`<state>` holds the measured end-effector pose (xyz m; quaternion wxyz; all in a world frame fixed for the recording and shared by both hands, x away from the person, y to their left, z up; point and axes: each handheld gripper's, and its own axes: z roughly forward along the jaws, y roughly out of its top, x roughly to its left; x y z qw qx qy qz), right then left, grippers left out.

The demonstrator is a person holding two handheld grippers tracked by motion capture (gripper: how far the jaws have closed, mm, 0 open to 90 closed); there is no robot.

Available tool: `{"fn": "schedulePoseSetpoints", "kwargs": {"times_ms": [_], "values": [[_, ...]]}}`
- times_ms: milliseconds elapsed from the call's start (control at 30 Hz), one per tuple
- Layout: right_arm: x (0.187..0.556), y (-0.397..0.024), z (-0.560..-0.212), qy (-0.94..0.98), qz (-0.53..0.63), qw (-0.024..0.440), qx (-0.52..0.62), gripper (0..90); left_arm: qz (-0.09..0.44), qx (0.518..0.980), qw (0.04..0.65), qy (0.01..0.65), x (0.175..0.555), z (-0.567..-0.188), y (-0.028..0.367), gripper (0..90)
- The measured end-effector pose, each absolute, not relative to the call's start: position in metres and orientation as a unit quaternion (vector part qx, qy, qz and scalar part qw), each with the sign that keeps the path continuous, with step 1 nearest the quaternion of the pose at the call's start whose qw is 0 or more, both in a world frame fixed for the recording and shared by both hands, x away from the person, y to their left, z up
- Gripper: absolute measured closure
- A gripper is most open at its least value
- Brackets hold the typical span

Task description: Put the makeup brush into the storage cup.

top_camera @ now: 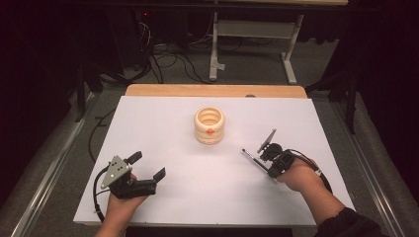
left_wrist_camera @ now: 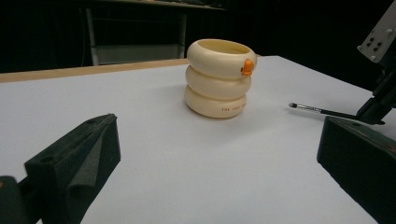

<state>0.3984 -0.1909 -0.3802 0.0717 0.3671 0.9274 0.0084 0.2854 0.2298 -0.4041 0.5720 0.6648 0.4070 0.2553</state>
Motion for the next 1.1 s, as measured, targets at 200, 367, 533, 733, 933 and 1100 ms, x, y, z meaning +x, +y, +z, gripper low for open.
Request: {"fn": "schedulePoseSetpoints", "kwargs": {"times_ms": [200,367,533,733,933,1100], "values": [[0.398,-0.193,-0.383,0.926,0.008,0.074,0.369,86.5,0.255,0.665,0.572,0.407,0.285,-0.404,0.23,0.2],[0.398,-0.193,-0.381,0.924,0.024,0.081,0.374,86.5,0.255,0.665,0.572,0.407,0.285,-0.404,0.23,0.2],[0.398,-0.195,-0.38,0.916,0.052,0.088,0.387,86.5,0.255,0.665,0.572,0.407,0.285,-0.404,0.23,0.2],[0.396,-0.201,-0.379,0.909,0.082,0.1,0.396,86.5,0.254,0.667,0.57,0.407,0.285,-0.405,0.229,0.2],[0.393,-0.206,-0.376,0.899,0.121,0.115,0.406,86.5,0.253,0.667,0.57,0.408,0.286,-0.405,0.229,0.2],[0.39,-0.21,-0.378,0.89,0.15,0.126,0.412,86.5,0.252,0.668,0.569,0.408,0.286,-0.406,0.229,0.2]]}}
